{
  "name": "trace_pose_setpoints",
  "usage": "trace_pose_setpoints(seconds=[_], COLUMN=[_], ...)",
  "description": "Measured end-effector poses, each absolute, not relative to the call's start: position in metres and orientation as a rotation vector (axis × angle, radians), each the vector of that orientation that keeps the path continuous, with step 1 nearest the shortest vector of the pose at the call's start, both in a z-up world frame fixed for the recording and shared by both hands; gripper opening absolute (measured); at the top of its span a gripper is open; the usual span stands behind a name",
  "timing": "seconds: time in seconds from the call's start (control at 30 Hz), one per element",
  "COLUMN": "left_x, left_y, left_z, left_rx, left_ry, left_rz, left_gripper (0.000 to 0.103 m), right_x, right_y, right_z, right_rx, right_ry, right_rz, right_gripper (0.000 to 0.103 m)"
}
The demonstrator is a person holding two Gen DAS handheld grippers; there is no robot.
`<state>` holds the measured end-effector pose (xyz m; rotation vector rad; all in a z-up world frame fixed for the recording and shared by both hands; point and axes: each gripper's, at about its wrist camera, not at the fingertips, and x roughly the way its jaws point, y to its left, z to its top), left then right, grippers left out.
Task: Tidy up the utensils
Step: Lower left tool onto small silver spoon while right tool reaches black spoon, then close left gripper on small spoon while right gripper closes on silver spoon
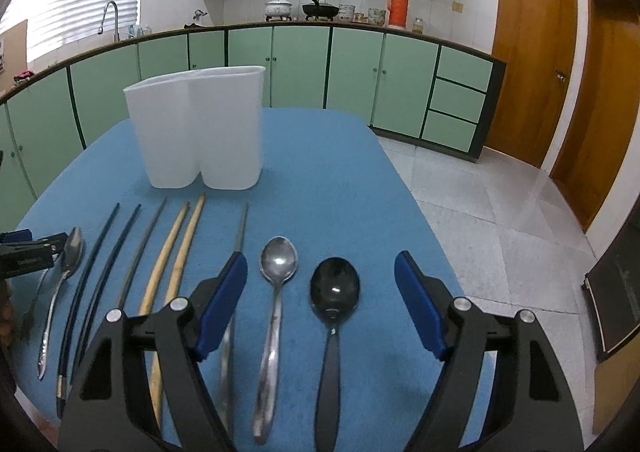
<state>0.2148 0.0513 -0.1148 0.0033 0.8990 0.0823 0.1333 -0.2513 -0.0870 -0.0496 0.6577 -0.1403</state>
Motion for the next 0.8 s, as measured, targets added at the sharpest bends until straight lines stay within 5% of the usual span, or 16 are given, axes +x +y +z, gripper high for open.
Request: trace_pose_setpoints(seconds=[0.37,0.8], left_x=[0.213,0.213], left_y=[0.053,0.05], left_z=[-0.109,-0.103], left_rx=[-0.029,-0.048], left_ry=[0.876,0.82], left_rz=[0.0,0.002], left_gripper=[0.028,0.026], right_x=[0.157,0.202], right_y=[-0.267,-0.248], right_z=[-0.095,-0.109], right_rx=[-0.008,-0.065], right_ry=[0.738,0.842], right_rz=[-0.049,0.045], right_gripper=[0.062,0.053])
